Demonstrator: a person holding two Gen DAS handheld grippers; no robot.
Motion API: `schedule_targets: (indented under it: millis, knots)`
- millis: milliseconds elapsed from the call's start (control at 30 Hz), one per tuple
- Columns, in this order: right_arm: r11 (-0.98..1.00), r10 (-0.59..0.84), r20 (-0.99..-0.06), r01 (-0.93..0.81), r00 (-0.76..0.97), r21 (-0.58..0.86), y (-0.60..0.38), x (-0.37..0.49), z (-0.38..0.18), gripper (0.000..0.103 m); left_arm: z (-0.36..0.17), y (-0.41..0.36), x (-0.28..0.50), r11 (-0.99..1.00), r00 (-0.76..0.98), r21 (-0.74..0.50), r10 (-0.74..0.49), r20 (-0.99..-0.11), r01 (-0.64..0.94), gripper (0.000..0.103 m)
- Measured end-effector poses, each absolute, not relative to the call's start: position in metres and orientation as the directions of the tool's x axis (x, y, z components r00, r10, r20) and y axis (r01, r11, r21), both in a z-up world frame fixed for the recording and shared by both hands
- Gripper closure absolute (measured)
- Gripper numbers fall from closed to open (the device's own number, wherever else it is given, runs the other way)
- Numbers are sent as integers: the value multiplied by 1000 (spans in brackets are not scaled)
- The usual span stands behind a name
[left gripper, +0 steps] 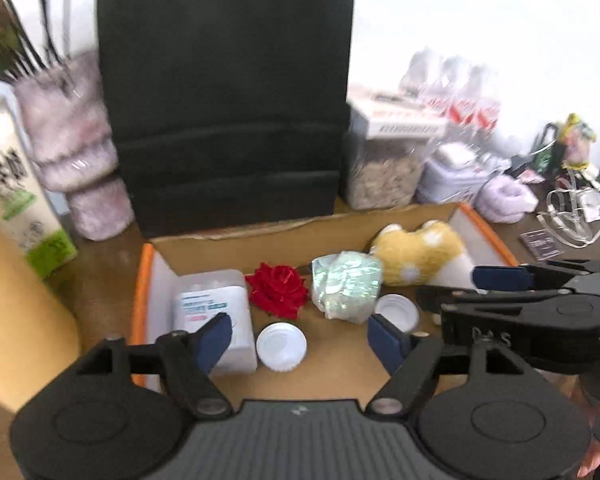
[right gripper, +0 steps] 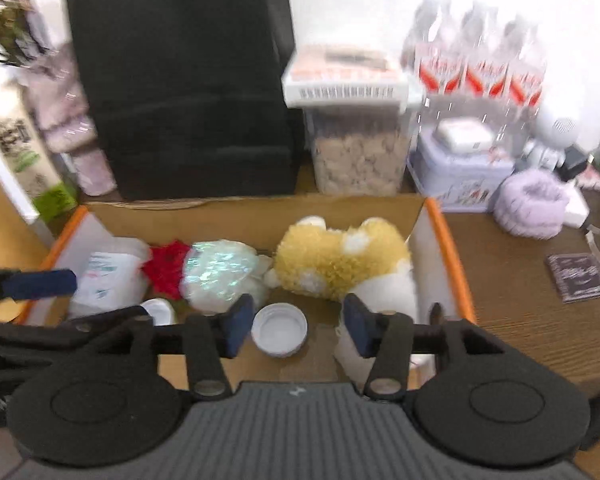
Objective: Organize objects
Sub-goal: 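Carry both white items into the orange box and release them, then withdraw both tools from the box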
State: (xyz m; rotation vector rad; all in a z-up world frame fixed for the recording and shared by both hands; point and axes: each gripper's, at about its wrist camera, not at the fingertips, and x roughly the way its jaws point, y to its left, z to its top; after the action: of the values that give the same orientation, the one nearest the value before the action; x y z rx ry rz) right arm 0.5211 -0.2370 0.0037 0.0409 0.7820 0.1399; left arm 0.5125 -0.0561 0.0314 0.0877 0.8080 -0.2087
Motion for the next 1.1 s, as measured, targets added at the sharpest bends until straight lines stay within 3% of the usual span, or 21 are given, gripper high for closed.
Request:
schedule_targets:
  millis: [33, 200, 267, 333, 567, 700, 900, 1100]
  knots:
    - [989, 145, -687, -117, 712, 88, -238, 507, 10, 30, 39, -53, 498, 976, 688, 1, -153, -709, 218, 19]
    - [980, 189, -646, -183, 740, 77, -241, 419, 24, 22, 59, -47, 418, 974, 734, 87, -99, -672, 211, 17]
    - [973, 218, -620, -219, 754, 75, -245, 376, 28, 16, 63, -41, 371, 962, 750, 70, -159, -642, 263, 15]
    - [968, 229, -585, -244, 778, 55, -250, 333, 28, 3, 67, -32, 322, 934, 728, -6, -282, -625, 356, 13]
    - [955, 267, -525, -295, 808, 30, -264, 185, 15, 0, 61, 7, 166, 900, 761, -158, -429, -487, 406, 2]
    - [978, 208, -535, -178, 819, 109, -282, 121, -5, 0, 37, 28, 119, 906, 767, -252, -422, -483, 339, 2]
    - [986, 163, -575, -107, 802, 130, -293, 79, -27, 0, 15, 29, 97, 960, 776, -75, -262, -573, 268, 2]
    - [990, 122, -518, -69, 846, 121, -297, 85, -24, 0, 5, 36, 118, 982, 797, -73, -183, -575, 172, 2]
